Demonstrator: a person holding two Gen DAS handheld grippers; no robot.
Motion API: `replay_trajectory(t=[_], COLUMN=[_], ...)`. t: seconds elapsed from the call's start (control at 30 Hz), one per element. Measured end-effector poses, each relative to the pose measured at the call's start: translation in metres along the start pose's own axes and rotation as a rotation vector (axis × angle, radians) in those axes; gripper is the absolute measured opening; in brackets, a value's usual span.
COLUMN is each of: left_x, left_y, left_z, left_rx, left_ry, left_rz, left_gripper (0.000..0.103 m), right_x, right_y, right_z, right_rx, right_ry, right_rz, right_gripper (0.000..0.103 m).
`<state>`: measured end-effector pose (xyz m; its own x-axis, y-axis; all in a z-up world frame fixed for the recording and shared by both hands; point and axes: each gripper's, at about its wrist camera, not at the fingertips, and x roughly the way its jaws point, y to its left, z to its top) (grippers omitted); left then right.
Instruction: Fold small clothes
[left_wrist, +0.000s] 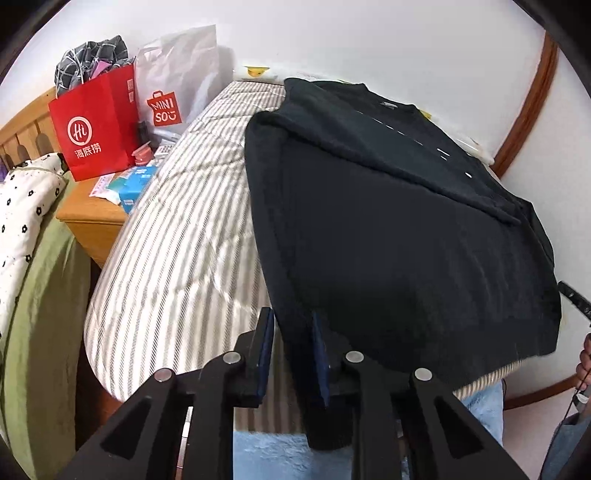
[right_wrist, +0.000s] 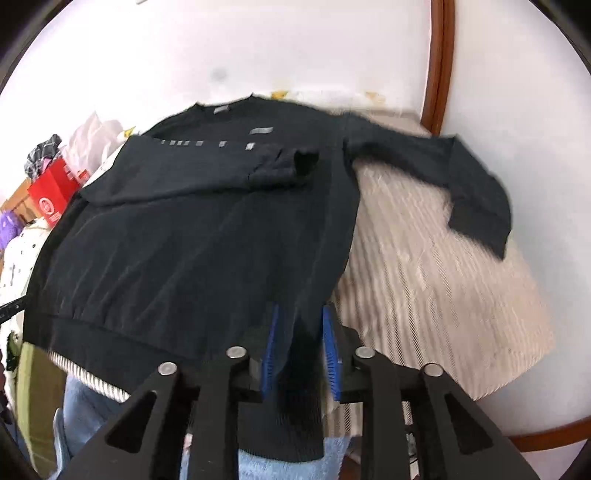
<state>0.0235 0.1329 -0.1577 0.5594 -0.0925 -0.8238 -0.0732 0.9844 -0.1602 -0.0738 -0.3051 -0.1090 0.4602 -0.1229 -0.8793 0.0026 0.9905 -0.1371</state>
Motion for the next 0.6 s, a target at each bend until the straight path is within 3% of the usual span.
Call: replay_trajectory(t=[0.07, 0.27, 0.6], left_x=[0.002, 0.009, 0.04], left_y=[0.003, 0.01, 0.025], left_z=[0.011, 0.049, 0.115], left_rx=[-0.015, -0.037, -0.036], left_ry=[-0.003, -0.033, -0.053], left_rz=[0.004, 0.036, 0.079], left_gripper=[0.023, 0.043, 0.043], right_x=[-0.006, 0.006, 0.074], right_y=[0.005, 0.048, 0.174], right_z=[0.014, 0.08, 0.192], right_rx=[0.007, -0.003, -0.099], right_ry=[-0.043, -0.098, -0.121], right_rz=[0.002, 0.078, 0.253], right_gripper=[0.037, 0.04, 0.041])
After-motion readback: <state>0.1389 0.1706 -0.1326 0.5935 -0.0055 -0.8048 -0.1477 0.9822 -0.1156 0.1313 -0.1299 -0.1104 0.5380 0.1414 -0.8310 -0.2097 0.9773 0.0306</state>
